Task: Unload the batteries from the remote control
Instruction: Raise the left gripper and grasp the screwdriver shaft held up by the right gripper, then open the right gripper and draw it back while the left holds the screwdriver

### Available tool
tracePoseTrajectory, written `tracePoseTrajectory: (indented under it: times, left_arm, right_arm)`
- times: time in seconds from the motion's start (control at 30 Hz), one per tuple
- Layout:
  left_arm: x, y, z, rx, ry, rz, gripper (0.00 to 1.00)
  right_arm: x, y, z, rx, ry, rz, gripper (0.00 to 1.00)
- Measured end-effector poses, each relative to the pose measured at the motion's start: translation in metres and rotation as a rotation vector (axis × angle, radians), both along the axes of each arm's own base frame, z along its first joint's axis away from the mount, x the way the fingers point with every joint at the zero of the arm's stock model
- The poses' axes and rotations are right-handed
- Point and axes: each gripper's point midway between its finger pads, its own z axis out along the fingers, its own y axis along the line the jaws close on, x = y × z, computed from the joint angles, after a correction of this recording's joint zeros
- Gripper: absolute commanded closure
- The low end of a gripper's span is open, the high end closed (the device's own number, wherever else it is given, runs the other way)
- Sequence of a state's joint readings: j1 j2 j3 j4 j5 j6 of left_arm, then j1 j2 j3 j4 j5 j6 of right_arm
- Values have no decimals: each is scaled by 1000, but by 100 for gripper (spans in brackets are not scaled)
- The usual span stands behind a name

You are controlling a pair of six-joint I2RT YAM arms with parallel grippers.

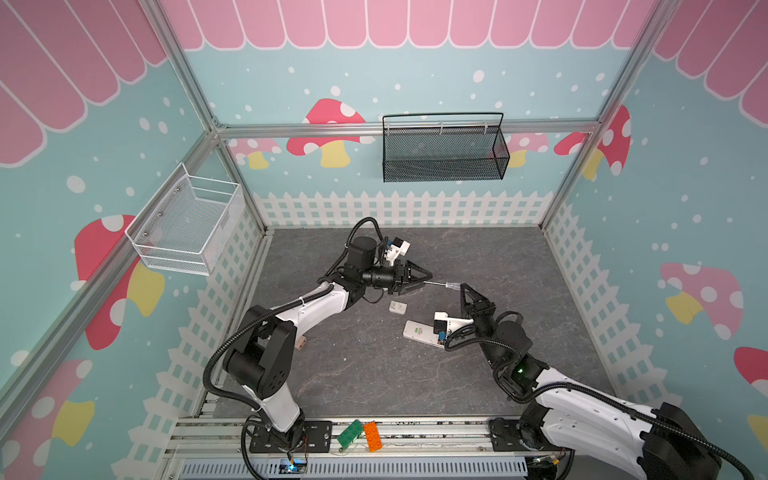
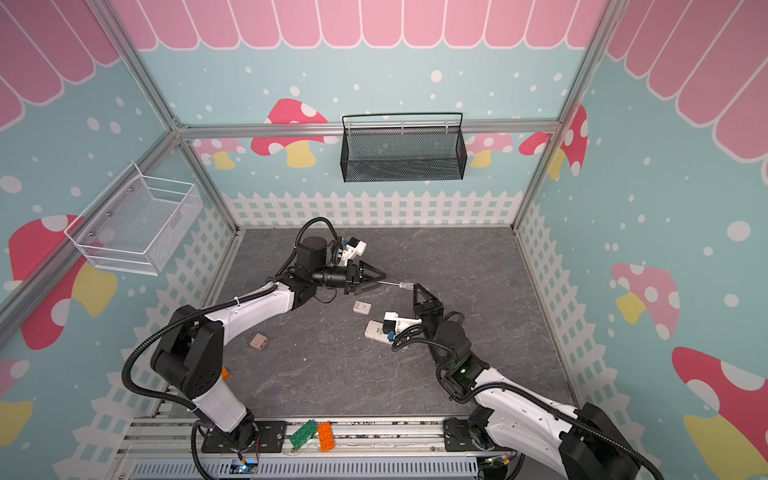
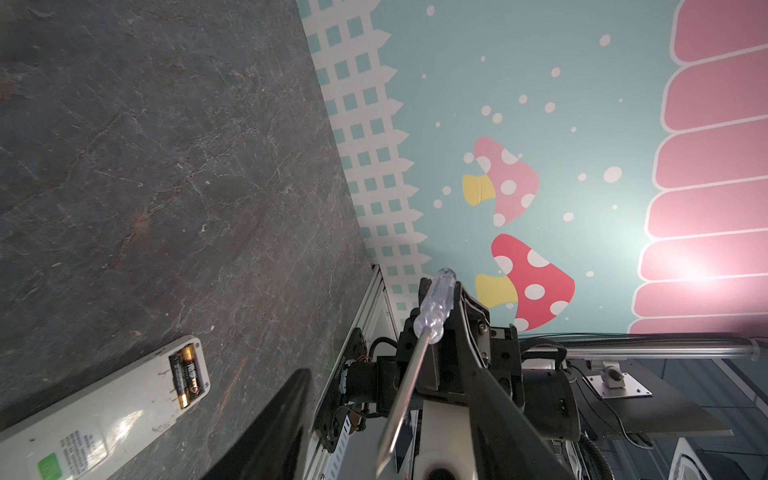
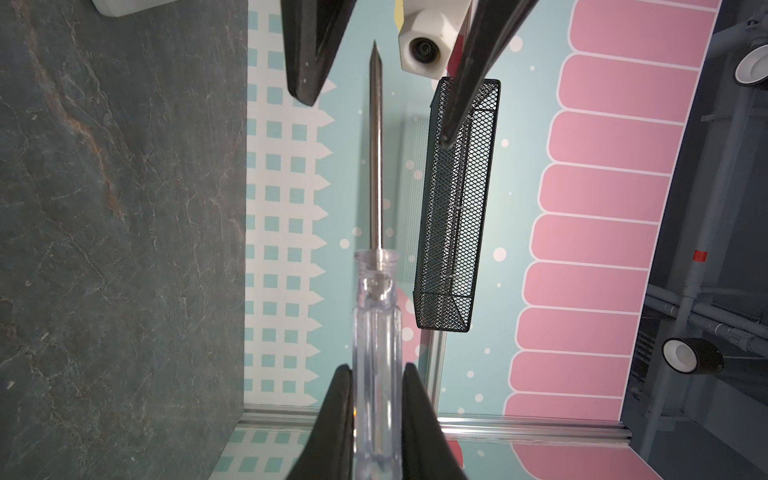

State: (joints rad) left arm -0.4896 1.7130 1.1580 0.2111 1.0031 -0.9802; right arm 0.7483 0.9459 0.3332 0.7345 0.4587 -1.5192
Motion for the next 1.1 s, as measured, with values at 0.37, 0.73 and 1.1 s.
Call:
tracePoseTrajectory:
  times: [0.37, 0.73, 1.1]
  left_arm:
    - [-4, -7, 0, 4, -3, -24, 70]
    - [-5, -8, -5, 12, 7, -33, 93]
    - [-5, -7, 3, -1, -24, -53, 100]
  right_arm:
    - [5, 4, -7, -7, 11, -2, 100]
    - [8, 7, -6, 13, 4, -2, 100]
    - [2, -1, -3, 101, 37, -11, 49]
